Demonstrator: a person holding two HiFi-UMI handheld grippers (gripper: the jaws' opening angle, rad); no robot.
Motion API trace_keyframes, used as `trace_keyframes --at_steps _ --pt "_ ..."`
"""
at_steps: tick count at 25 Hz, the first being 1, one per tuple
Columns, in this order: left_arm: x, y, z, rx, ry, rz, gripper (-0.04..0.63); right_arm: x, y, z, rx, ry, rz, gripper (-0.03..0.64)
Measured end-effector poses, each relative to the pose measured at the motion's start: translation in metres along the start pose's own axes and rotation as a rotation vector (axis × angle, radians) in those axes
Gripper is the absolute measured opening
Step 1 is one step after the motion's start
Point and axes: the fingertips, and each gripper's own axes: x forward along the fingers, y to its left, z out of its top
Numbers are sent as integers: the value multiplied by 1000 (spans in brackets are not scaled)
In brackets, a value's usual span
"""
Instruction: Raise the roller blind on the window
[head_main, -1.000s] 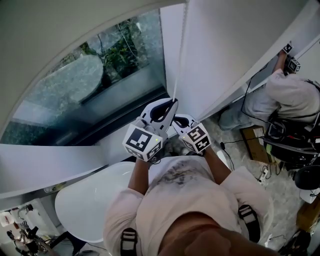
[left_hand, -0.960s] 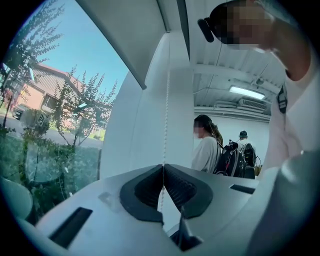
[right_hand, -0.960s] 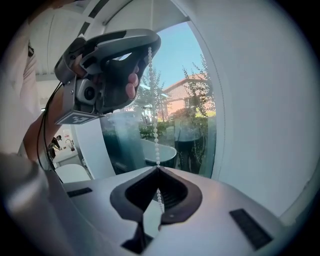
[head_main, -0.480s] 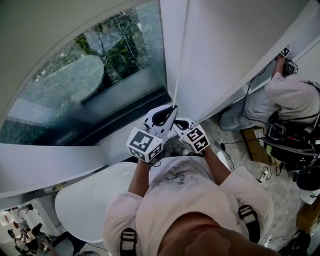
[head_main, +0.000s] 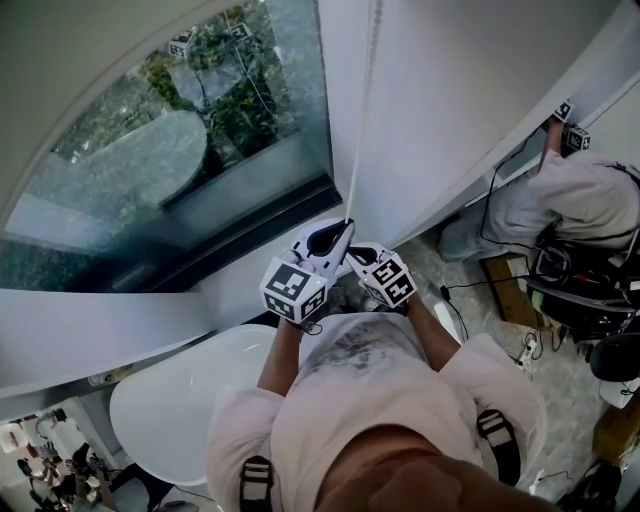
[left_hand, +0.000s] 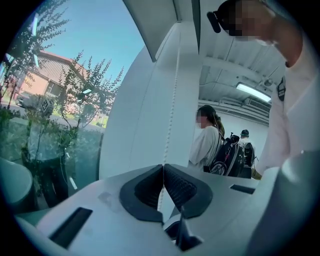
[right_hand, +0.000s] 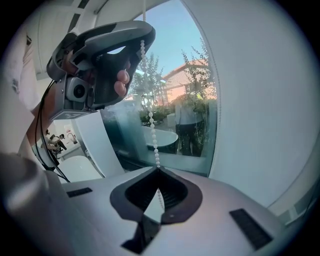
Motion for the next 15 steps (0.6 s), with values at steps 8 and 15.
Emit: trace_keyframes --at_steps 8,15 --pt "2 0 3 -8 -9 -3 11 -5 19 3 -90 -63 70 63" --pt "1 2 3 -8 -14 3 11 -19 27 16 -131 -73 71 186"
